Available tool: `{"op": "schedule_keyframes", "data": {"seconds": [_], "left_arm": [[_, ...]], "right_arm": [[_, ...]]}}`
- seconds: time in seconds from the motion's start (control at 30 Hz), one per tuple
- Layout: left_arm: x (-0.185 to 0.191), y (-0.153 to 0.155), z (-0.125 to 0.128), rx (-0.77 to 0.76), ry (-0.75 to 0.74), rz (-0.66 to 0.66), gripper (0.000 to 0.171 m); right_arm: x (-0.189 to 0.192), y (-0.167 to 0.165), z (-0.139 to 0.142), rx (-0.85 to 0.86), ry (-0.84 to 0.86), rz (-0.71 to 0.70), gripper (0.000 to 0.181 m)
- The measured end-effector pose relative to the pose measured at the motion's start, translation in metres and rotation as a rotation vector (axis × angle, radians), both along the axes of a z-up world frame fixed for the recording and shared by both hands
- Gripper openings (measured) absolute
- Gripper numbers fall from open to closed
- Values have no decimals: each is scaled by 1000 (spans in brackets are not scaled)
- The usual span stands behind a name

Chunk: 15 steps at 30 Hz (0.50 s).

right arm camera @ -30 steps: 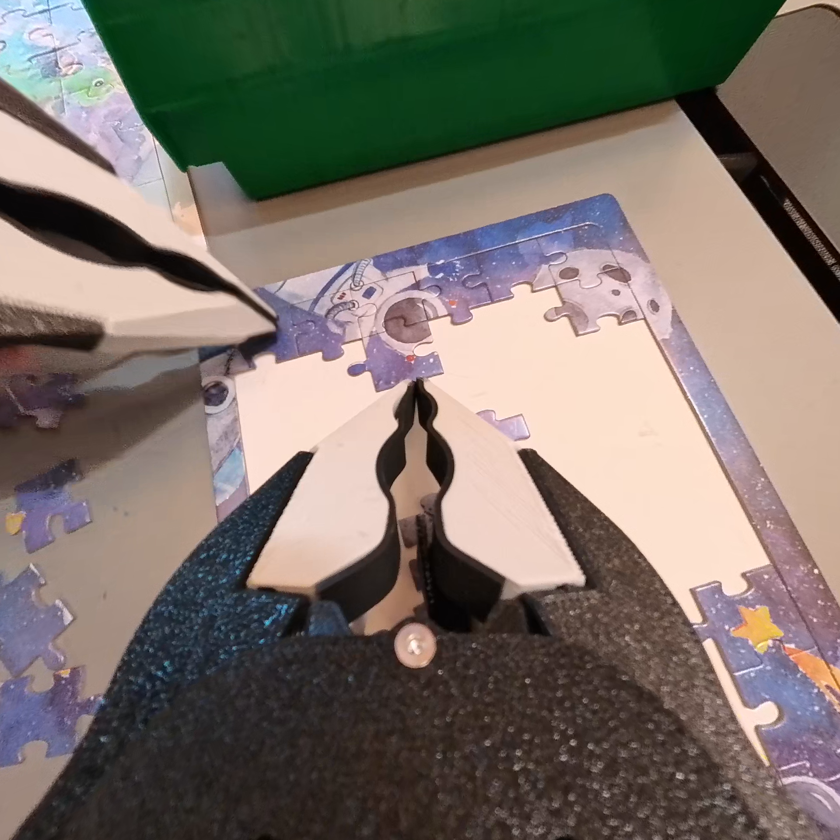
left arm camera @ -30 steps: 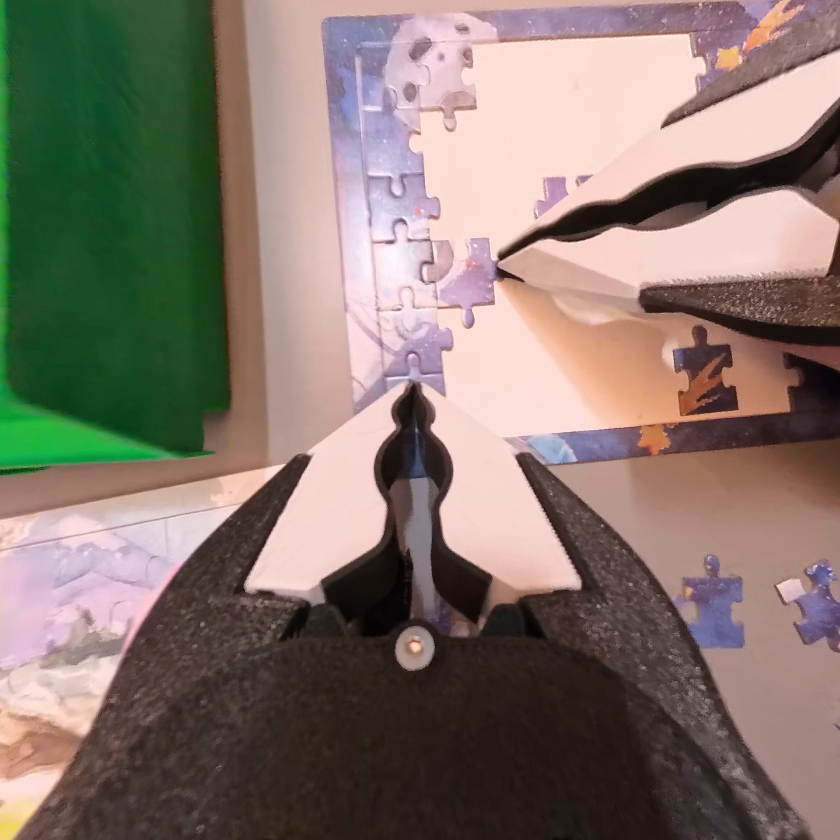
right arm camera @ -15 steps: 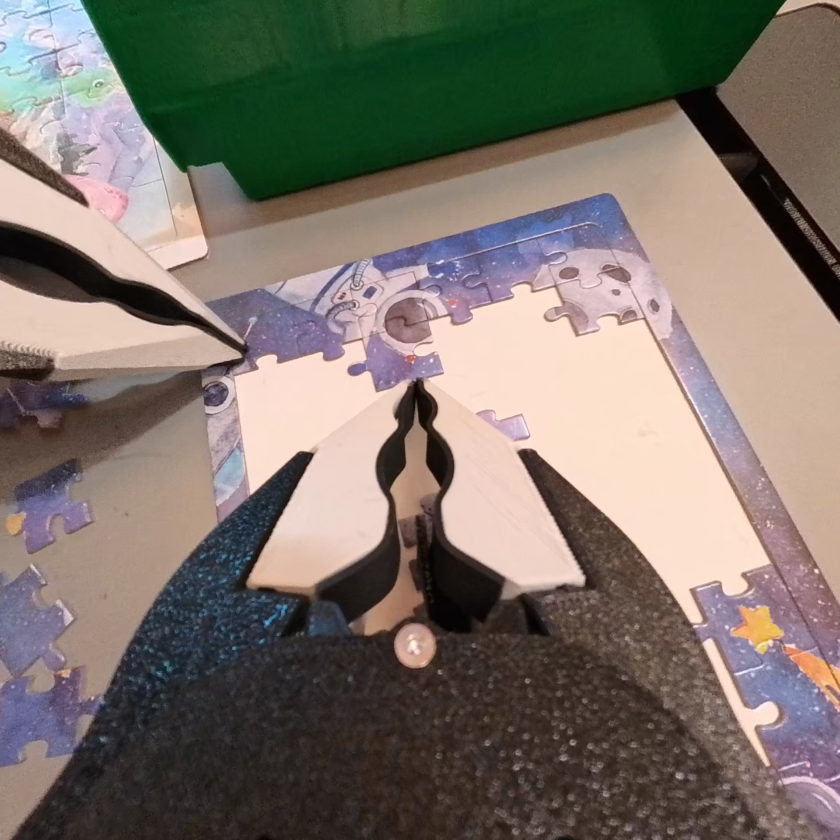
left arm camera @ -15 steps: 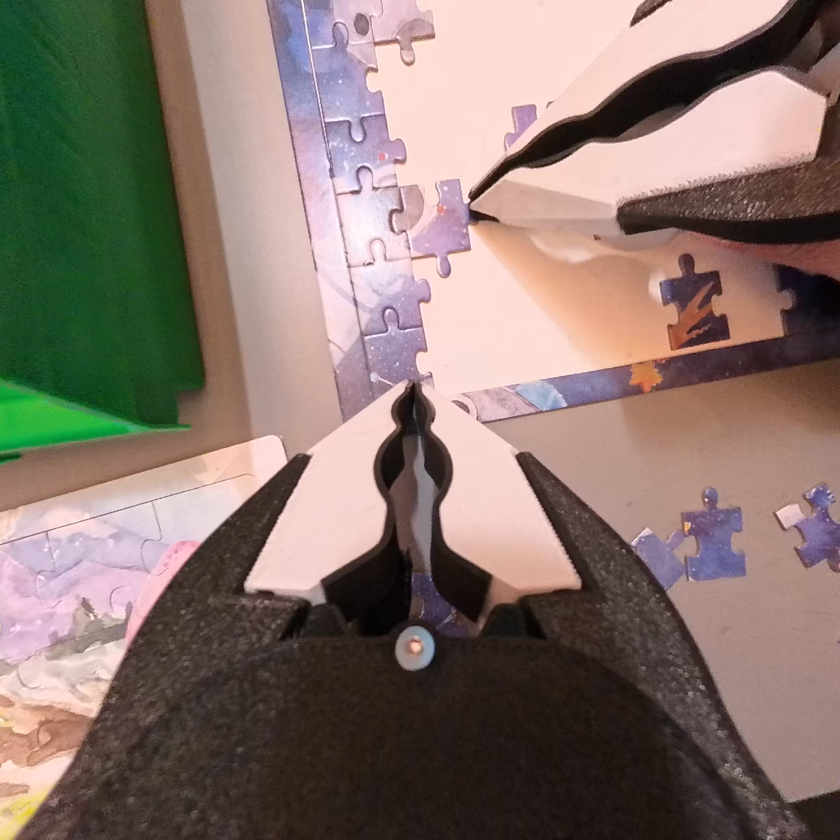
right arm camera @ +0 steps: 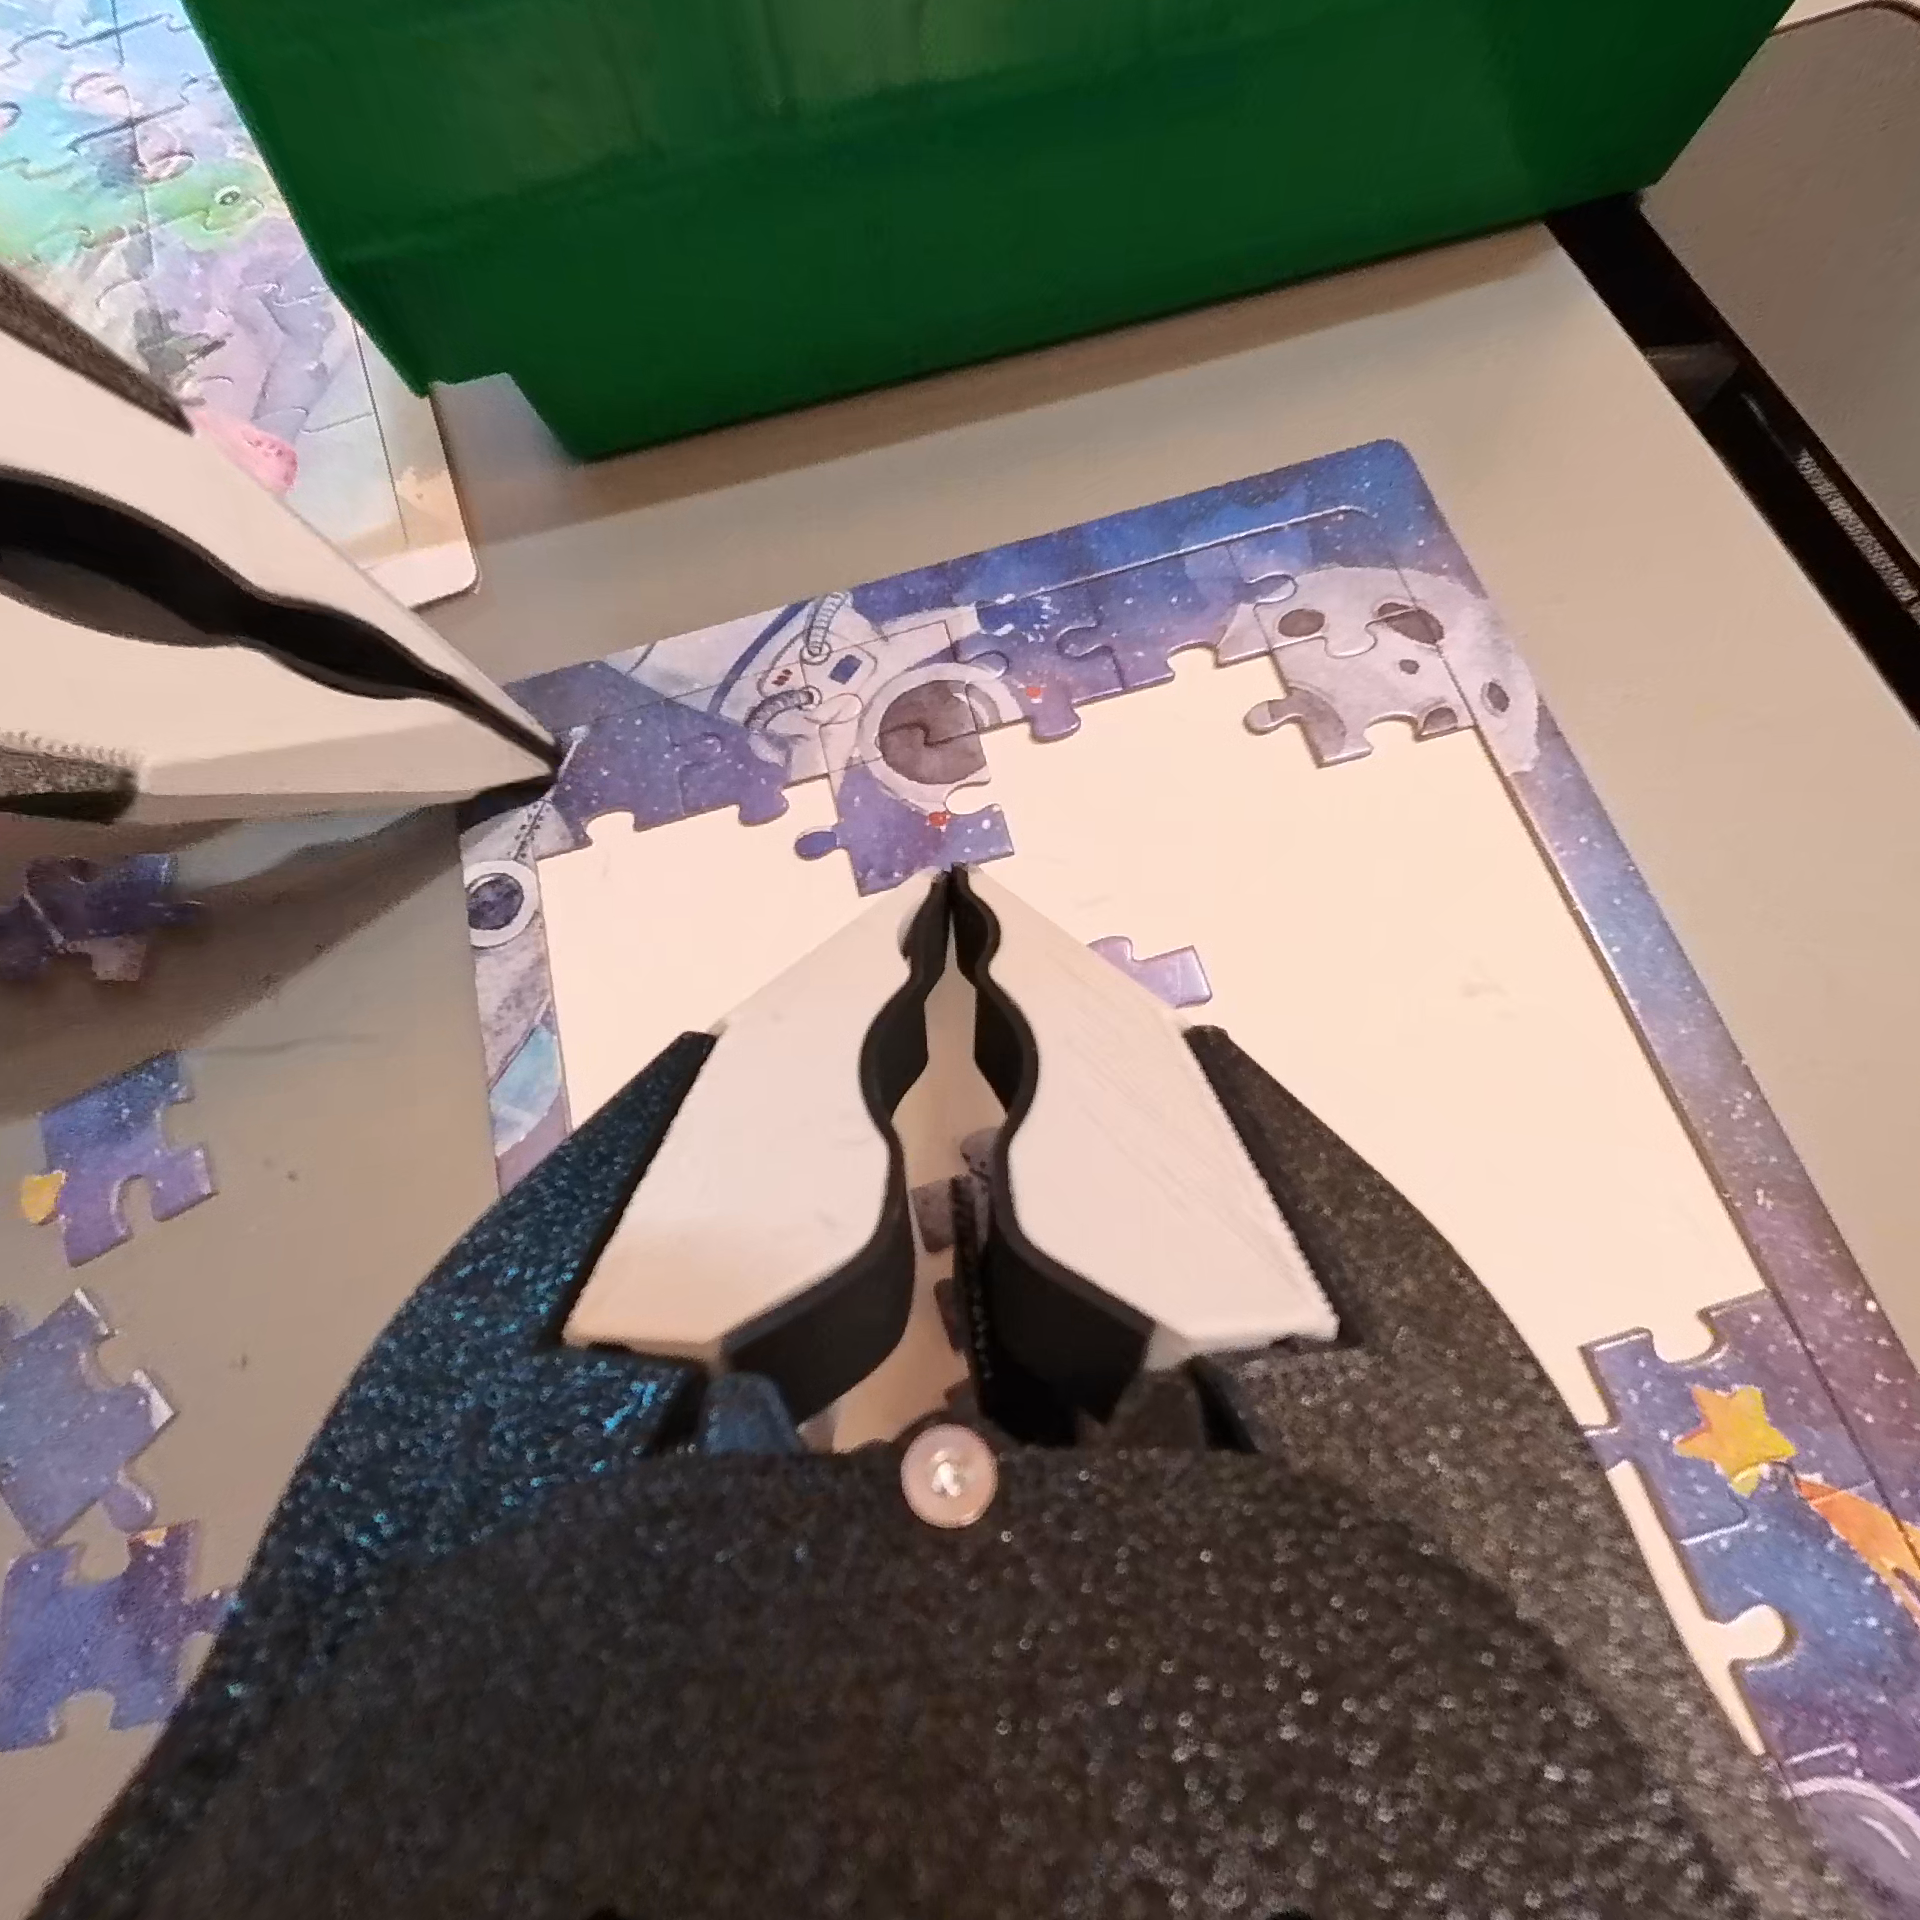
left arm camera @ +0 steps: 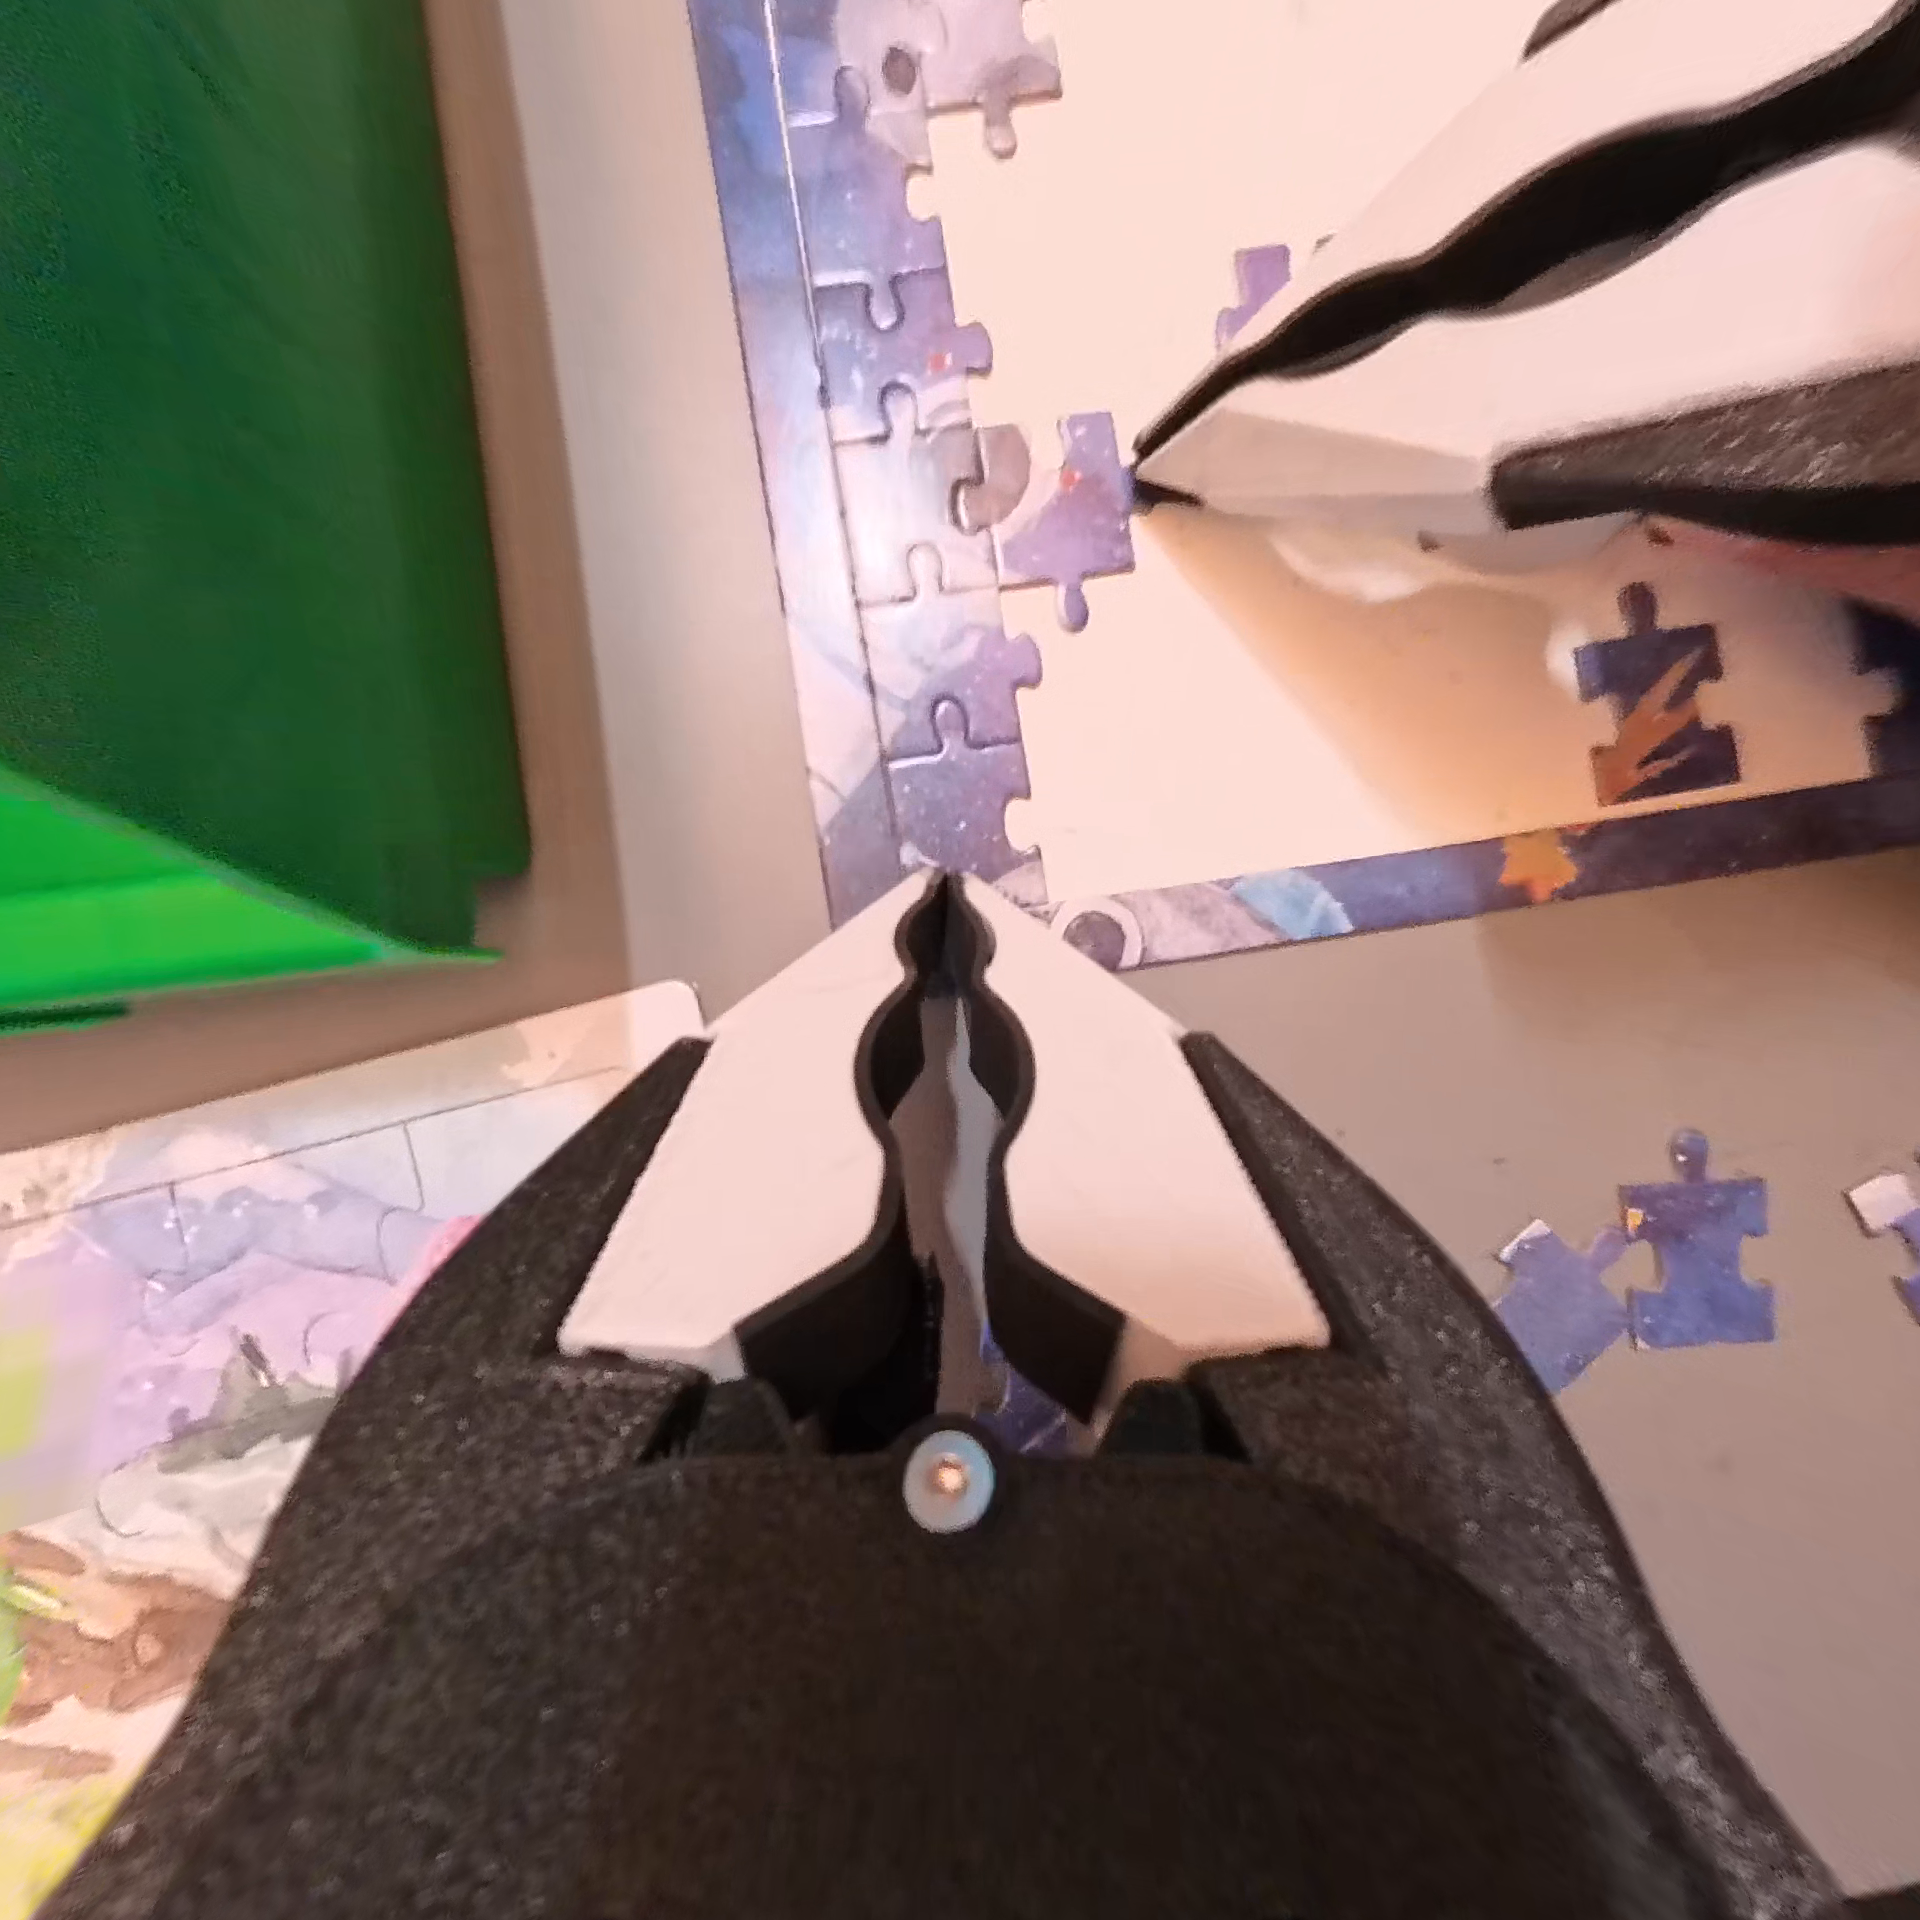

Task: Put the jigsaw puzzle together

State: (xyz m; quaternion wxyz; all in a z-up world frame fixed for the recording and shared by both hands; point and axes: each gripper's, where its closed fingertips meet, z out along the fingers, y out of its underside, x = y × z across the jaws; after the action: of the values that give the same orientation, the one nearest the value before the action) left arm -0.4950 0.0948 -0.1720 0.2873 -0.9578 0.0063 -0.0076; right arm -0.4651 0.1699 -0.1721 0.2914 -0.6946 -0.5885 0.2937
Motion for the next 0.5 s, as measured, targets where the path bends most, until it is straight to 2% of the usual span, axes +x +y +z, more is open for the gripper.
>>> {"op": "schedule_keyframes", "data": {"seconds": [0.17,0.3,0.4,0.5], "left_arm": [[-2,2,3,-2,-24,13,0],[-5,4,35,124,-43,75,0],[-1,-3,54,160,-45,68,4],[3,-14,69,207,-25,57,12]], "right_arm": [[0,0,0,-5,0,0,0],[1,3,3,24,8,-12,0],[2,12,31,11,120,-57,23],[13,20,66,-51,181,-72,22]]}}
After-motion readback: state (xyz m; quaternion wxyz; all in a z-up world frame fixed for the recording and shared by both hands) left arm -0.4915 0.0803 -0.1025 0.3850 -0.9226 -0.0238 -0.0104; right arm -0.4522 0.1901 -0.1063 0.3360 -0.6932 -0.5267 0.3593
